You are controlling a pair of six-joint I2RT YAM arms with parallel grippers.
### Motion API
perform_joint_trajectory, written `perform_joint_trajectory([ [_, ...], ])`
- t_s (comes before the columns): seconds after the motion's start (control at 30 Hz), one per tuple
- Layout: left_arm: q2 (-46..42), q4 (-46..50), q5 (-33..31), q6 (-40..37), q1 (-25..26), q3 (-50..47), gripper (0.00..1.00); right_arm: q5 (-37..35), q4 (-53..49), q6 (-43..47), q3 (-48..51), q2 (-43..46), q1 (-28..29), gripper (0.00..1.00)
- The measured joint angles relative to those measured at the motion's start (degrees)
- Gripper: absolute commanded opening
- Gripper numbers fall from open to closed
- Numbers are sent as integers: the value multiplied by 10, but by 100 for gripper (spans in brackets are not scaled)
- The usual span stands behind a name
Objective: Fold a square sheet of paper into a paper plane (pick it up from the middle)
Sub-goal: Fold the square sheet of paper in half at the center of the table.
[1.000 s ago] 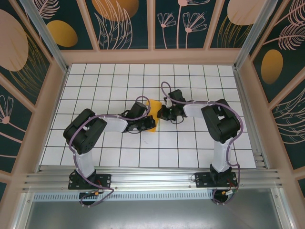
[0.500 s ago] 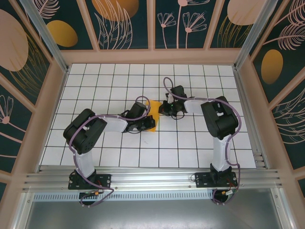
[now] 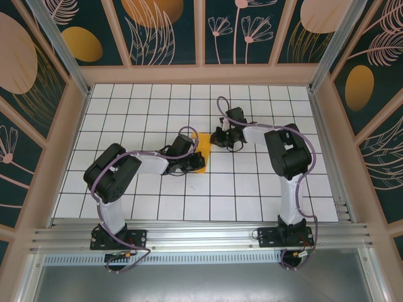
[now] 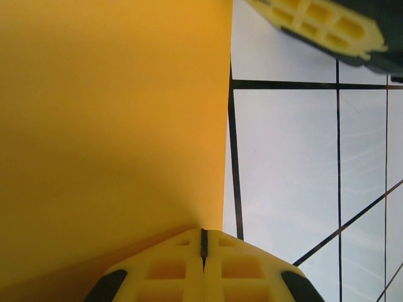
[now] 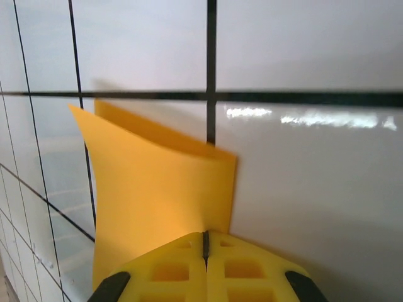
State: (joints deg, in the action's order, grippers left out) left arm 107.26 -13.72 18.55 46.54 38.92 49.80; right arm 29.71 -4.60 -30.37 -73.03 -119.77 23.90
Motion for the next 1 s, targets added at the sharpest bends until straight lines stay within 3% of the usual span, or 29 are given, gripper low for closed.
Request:
perform_joint_trajectory([
  [0.7,-6,-4,-10,0,0,-7,2,-32,-41,16,-93,-49,-22,3],
  [1.0,-11,7,-10,0,0,-7,4,-81,-33,29,-73,-21,-37,4],
])
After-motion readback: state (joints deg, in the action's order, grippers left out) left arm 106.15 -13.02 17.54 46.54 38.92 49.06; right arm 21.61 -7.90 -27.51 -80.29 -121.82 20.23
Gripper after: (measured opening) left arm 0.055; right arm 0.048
